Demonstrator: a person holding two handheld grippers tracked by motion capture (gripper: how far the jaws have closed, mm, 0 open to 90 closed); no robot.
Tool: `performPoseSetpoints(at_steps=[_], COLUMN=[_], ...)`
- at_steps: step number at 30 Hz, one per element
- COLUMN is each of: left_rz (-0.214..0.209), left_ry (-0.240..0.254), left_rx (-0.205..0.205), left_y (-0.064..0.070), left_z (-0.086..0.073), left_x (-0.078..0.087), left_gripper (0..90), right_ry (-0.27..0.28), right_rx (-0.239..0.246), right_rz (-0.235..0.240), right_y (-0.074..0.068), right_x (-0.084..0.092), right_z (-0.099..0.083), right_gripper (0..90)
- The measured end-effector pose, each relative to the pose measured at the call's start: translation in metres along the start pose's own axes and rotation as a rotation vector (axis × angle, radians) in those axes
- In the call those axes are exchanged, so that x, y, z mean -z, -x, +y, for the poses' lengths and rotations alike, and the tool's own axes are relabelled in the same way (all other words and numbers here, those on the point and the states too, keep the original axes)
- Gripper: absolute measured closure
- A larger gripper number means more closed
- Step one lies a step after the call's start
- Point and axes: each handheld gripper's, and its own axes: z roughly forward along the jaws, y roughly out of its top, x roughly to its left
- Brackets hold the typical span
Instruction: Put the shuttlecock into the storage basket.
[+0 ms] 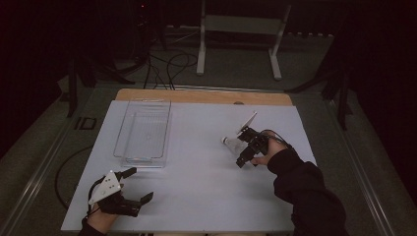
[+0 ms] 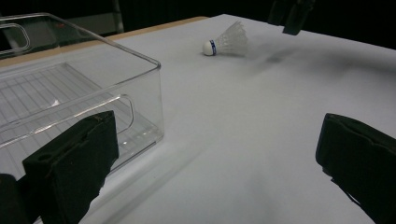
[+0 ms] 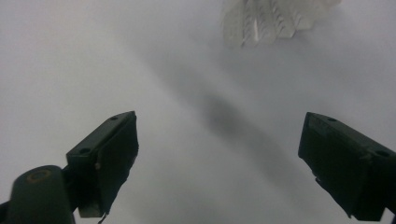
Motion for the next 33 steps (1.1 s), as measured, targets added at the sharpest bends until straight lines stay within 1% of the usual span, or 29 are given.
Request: performPoseSetpoints(at_steps=[2,4,5,7,8,10,11,12,14,15,17,18,20,21,28,29,32,33], left_rz=[-0.003,-0.003,-0.003,-0.003,-0.004,-0.005,-0.005,-0.005,-0.005,-0.005,-0.006,-0.005,-0.006,-0.006,-0.010,-0.012,-0.013,-0.012], left_ry=[-0.002,-0.005,-0.005,-0.003,-0.003,-0.006,-0.007,-0.007,-0.008,-0.008,-0.008,-0.010,-0.009,-0.009,-0.011,-0.013,-0.012,-0.012], left_rx=[-0.006,-0.008,-0.008,-0.007,-0.003,-0.007,-0.008,-0.009,-0.010,-0.010,-0.009,-0.010,-0.010,-0.010,-0.010,-0.011,-0.010,-0.010], left_y=[0.000,0.001,0.001,0.001,0.000,0.000,0.001,0.001,0.001,0.001,0.001,0.001,0.001,0.001,0.001,0.001,0.001,0.001], left_z=[0.000,0.000,0.000,0.000,0.000,0.000,0.000,0.000,0.000,0.000,0.000,0.000,0.000,0.000,-0.001,-0.001,-0.001,-0.001], left_x=[0.000,0.000,0.000,0.000,0.000,-0.001,-0.001,-0.001,-0.001,-0.001,-0.001,-0.001,-0.001,-0.001,-0.001,-0.002,-0.002,-0.002], left_gripper=[0.0,0.0,0.0,0.0,0.0,0.0,0.0,0.0,0.0,0.0,0.0,0.0,0.0,0.0,0.0,0.0,0.0,0.0], right_ry=[0.009,0.015,0.017,0.023,0.039,0.051,0.060,0.060,0.056,0.056,0.058,0.064,0.064,0.073,0.074,0.073,0.078,0.082], right_rx=[-0.011,-0.008,-0.011,-0.014,-0.028,-0.042,-0.039,-0.050,-0.047,-0.042,-0.048,-0.048,-0.052,-0.061,-0.062,-0.064,-0.074,-0.074], right_rz=[0.003,-0.019,-0.021,-0.018,-0.012,0.001,0.003,0.007,0.011,0.010,0.001,-0.005,-0.004,-0.002,-0.005,-0.006,-0.009,-0.014], right_y=[0.000,0.001,0.001,0.002,0.004,0.004,0.004,0.004,0.003,0.003,0.002,0.003,0.002,0.002,0.001,0.000,0.000,0.000], right_x=[0.000,-0.002,-0.002,-0.003,-0.003,-0.003,-0.004,-0.004,-0.006,-0.007,-0.010,-0.010,-0.011,-0.013,-0.019,-0.021,-0.024,-0.024], right_z=[0.004,0.007,0.009,0.011,0.014,0.017,0.018,0.019,0.021,0.022,0.024,0.024,0.025,0.027,0.030,0.031,0.032,0.033], right_gripper=[13.1,13.6,14.1,14.3,15.5,17.0,17.0,17.0,17.0,17.0,17.2,18.5,18.6,21.2,23.2,26.6,31.5,35.2])
